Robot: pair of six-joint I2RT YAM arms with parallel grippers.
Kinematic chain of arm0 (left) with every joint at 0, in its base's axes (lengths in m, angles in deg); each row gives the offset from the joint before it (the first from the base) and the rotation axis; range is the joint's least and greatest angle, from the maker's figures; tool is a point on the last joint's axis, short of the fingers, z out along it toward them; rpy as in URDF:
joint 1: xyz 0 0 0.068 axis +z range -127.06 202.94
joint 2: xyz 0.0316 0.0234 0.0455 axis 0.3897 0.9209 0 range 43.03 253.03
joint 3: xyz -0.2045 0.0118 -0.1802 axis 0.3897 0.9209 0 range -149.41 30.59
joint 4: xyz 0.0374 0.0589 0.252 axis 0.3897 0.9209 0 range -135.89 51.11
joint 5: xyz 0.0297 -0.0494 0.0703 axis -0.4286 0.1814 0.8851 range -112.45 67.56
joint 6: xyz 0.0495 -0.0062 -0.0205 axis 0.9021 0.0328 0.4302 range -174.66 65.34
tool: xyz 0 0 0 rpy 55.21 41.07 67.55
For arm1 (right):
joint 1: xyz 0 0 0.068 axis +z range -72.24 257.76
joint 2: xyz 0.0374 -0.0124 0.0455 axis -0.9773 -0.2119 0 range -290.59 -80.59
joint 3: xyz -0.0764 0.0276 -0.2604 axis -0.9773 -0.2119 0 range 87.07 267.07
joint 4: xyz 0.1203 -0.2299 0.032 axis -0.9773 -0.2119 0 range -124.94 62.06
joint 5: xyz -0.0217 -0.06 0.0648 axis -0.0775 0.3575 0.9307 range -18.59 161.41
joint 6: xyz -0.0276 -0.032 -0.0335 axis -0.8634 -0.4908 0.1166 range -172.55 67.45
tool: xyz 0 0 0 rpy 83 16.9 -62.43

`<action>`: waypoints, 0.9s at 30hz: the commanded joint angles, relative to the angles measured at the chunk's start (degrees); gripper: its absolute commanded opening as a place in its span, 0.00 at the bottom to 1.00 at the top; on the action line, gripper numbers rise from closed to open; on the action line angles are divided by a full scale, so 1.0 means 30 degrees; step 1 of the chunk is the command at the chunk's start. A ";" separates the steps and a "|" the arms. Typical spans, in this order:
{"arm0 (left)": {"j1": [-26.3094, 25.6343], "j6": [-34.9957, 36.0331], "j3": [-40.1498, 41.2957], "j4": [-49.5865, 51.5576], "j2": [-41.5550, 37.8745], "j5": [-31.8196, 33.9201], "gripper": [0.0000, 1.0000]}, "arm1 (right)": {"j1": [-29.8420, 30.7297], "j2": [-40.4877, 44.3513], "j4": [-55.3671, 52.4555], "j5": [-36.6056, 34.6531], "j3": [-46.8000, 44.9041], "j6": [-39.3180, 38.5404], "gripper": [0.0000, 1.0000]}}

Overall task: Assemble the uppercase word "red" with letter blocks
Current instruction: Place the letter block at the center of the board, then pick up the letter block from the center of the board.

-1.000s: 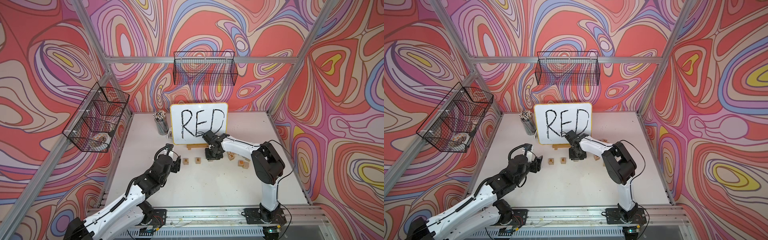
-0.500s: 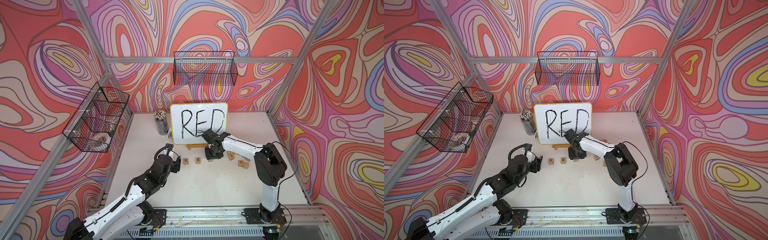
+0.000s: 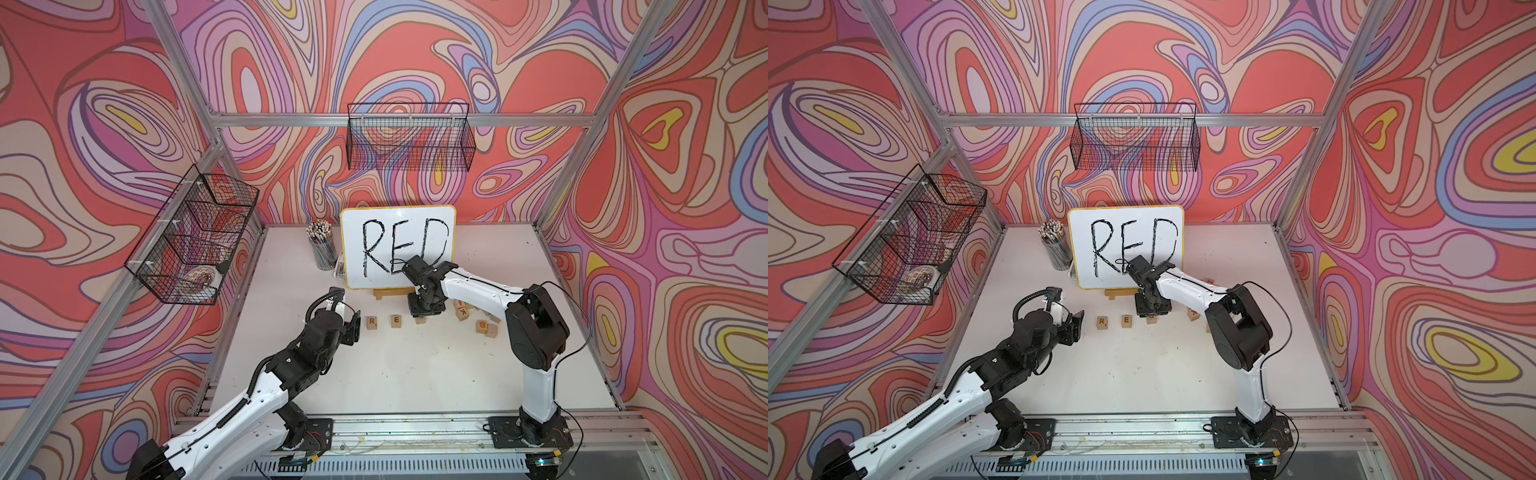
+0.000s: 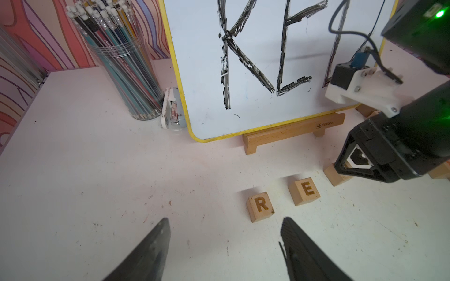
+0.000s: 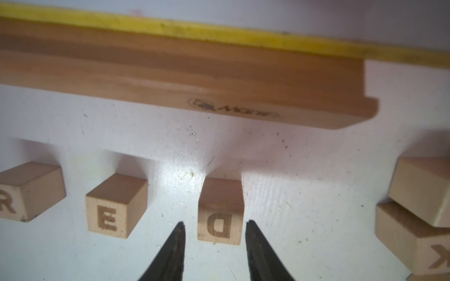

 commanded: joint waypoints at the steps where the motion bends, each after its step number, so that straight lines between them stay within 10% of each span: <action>1: 0.0090 0.0115 0.0173 0.0172 -0.0086 0.0287 0.75 | 0.0114 -0.0642 -0.0435 -0.0431 0.0573 -0.0254 0.43; 15: 0.0101 0.0115 0.0166 0.0251 -0.0069 0.0374 0.74 | 0.0114 -0.1536 -0.0059 -0.0063 0.0649 -0.0966 0.30; 27: 0.0090 0.0146 0.0144 0.0147 0.0179 0.0318 0.75 | 0.0470 -0.0183 -0.2530 0.0517 0.0993 -0.7134 0.11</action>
